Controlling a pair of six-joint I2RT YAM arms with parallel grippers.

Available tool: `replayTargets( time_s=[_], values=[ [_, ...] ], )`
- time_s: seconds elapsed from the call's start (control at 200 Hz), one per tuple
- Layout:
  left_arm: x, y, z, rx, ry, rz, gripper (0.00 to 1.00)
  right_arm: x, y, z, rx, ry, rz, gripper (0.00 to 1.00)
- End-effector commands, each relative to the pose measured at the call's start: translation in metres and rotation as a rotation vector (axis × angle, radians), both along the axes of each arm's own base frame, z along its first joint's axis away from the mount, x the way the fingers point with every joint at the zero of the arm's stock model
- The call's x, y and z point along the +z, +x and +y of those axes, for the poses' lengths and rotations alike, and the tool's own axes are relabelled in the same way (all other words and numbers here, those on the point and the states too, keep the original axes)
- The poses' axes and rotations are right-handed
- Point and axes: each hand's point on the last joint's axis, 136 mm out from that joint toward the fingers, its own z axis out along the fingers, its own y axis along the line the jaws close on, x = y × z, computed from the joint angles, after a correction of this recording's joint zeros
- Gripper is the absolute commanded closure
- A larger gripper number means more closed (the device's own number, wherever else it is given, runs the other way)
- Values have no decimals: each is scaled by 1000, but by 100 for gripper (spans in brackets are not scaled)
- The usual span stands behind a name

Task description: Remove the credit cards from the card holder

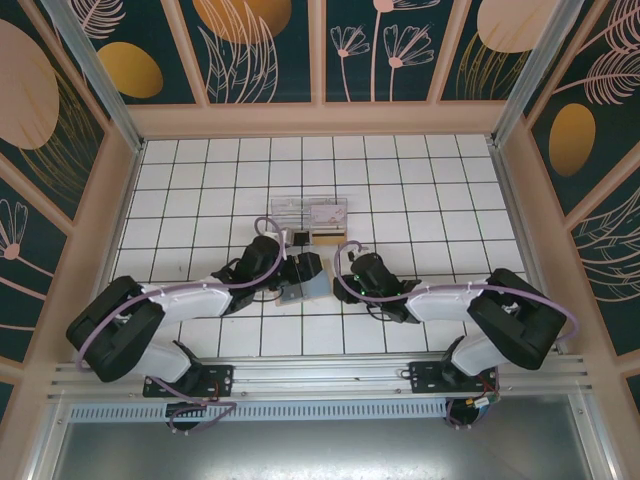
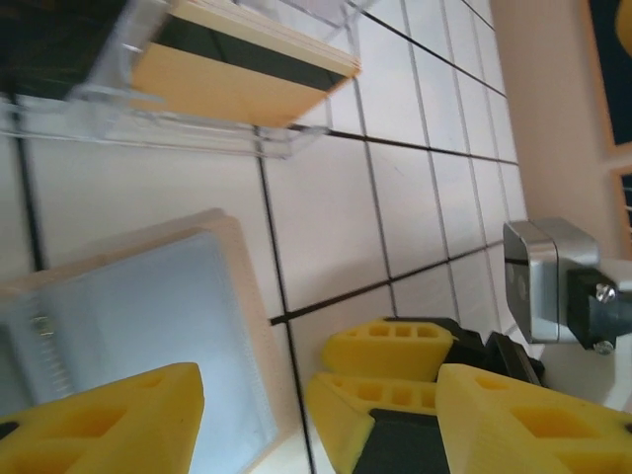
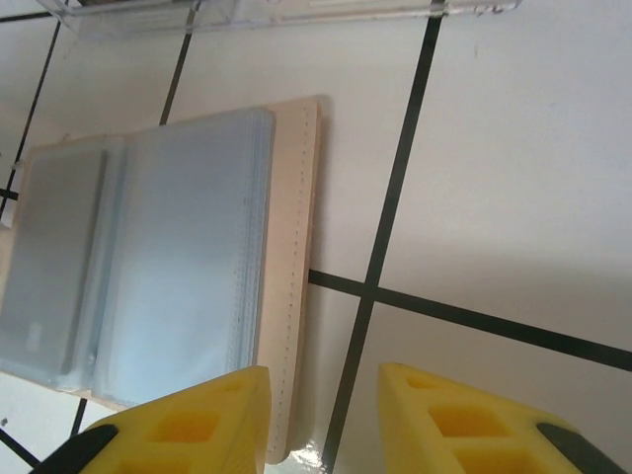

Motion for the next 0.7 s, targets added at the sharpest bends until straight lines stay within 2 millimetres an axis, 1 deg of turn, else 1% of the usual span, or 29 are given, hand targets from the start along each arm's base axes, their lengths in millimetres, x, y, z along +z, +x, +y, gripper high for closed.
replayTargets(
  time_s=[0.0,0.06,0.15,0.33,0.535,0.696],
  values=[
    [-21,1,36,102,177,12,38,11,5,19,47,45,-11,64],
    [-27,-2,49,133,226,19,39,9,6,23,61,45,-8,64],
    [-34,-8,62,157,266,33,40,9,7,28,71,43,-6,64],
    [-50,-20,74,176,281,78,40,8,12,31,74,27,-12,64],
    [-57,-23,68,154,261,96,40,2,12,34,81,13,6,64],
    [-61,-24,63,132,250,106,41,1,11,34,77,11,10,64]
  ],
)
